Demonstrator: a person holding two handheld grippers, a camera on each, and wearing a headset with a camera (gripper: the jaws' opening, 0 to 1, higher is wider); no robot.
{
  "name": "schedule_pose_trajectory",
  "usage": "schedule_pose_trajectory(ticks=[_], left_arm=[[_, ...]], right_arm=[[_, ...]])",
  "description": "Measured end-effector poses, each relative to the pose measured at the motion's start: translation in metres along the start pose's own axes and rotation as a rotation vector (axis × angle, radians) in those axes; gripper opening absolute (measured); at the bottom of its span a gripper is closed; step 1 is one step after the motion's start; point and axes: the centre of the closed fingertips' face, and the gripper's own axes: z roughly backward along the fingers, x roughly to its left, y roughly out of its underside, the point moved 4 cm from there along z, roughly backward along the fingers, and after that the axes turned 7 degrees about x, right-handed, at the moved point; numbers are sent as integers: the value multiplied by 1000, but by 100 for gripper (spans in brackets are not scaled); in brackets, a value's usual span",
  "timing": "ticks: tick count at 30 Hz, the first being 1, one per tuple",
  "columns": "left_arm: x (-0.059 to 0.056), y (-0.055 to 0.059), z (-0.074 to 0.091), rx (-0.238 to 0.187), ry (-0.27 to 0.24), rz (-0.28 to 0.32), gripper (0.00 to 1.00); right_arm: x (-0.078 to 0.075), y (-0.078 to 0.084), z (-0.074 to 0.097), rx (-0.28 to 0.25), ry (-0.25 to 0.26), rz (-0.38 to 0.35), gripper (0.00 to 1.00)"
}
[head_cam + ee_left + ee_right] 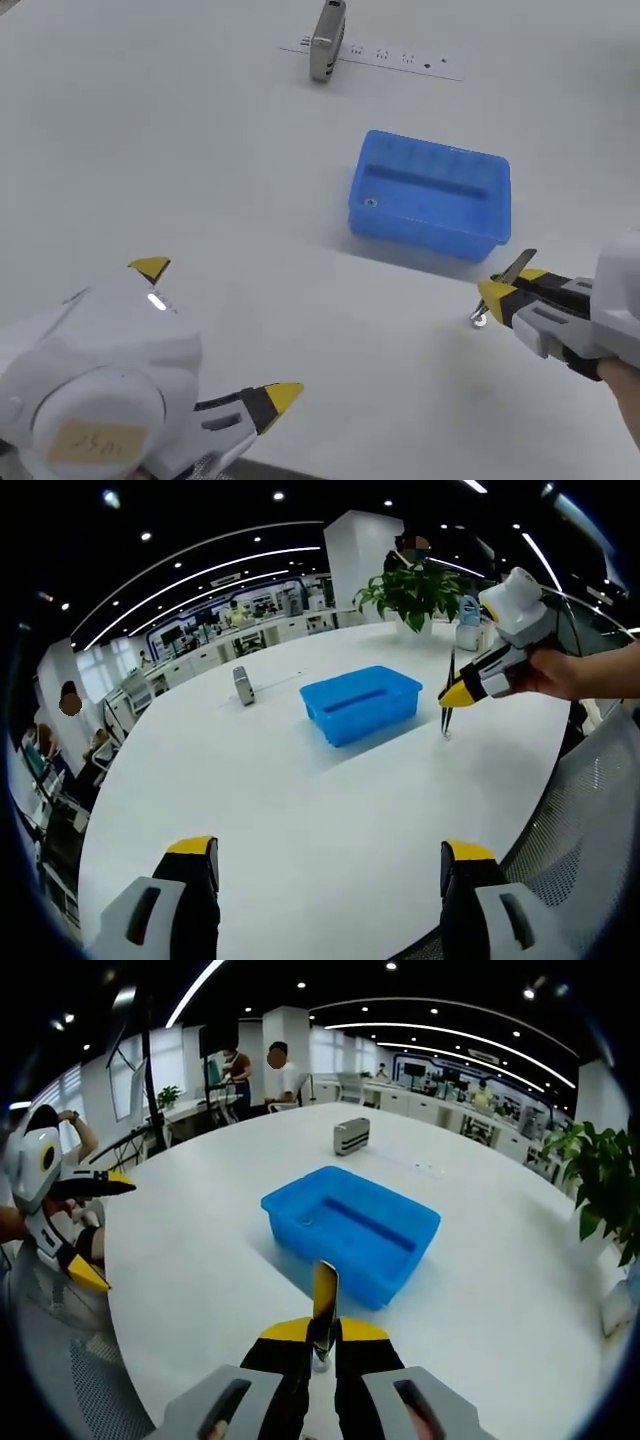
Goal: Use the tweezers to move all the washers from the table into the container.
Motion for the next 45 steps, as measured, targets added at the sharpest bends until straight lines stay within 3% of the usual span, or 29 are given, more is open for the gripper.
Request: schedule_pose_trajectory(ticks=[8, 18, 30, 36, 45], left_arm=[[-1, 0, 0, 3, -2, -7, 94], [-1, 0, 2, 1, -2, -8, 94], [-1, 1, 2, 12, -1, -2, 92], [0, 1, 2, 13, -5, -5, 92], [-3, 3, 0, 30, 6, -21, 91]], right_arm=[[-1, -20, 10, -57, -7, -23, 4], [-5, -52, 11, -122, -6, 12, 4], [-10, -85, -4, -193, -6, 37, 4], [-19, -86, -20, -191, 11, 26, 4], [-28, -67, -44, -142, 19, -21, 4]])
